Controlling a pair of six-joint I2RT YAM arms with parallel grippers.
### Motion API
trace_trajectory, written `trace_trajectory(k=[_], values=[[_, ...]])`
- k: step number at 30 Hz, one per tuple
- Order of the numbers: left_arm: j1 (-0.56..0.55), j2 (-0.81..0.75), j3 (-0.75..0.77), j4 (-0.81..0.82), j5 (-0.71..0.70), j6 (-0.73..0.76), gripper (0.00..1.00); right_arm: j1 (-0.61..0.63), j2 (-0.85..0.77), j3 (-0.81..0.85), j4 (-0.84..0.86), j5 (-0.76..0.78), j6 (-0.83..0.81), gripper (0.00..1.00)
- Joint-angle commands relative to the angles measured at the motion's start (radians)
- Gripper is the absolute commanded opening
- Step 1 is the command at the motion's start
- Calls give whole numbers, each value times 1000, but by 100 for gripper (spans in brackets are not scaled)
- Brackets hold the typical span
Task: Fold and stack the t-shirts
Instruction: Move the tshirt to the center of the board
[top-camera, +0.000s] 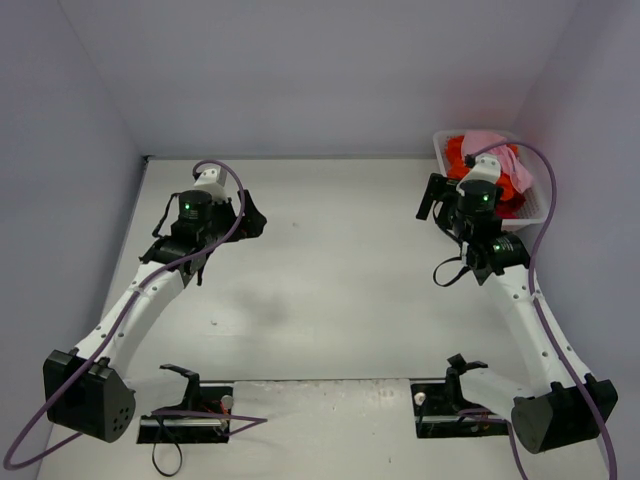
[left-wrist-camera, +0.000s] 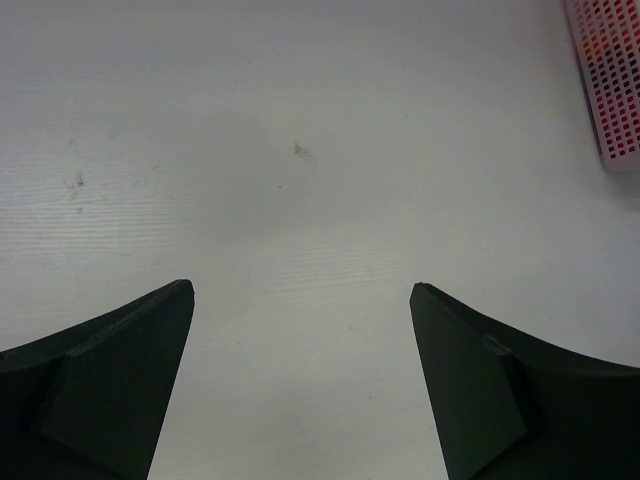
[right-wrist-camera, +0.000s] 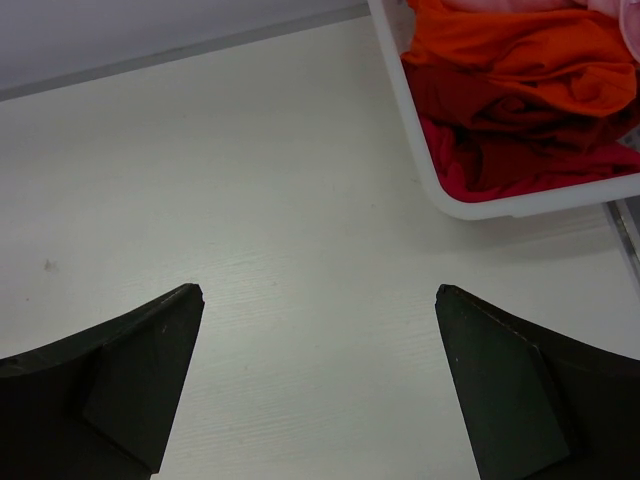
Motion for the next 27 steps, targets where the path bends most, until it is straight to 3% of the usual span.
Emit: trace_trajectory(k=[1,9,16,27], values=[[-3,-15,9,36,-14,3,86,-1,-23,9,39,8,-3,100],[-3,-7,20,32,-26,1,86,-9,21,6,32,70,15,100],[-3,4,64,-19,-61,21,86,-119,156,46,15,-28,75,100],[-4,24,58,-3,-71,15,86,-292,270,167,12,-33,47,100]])
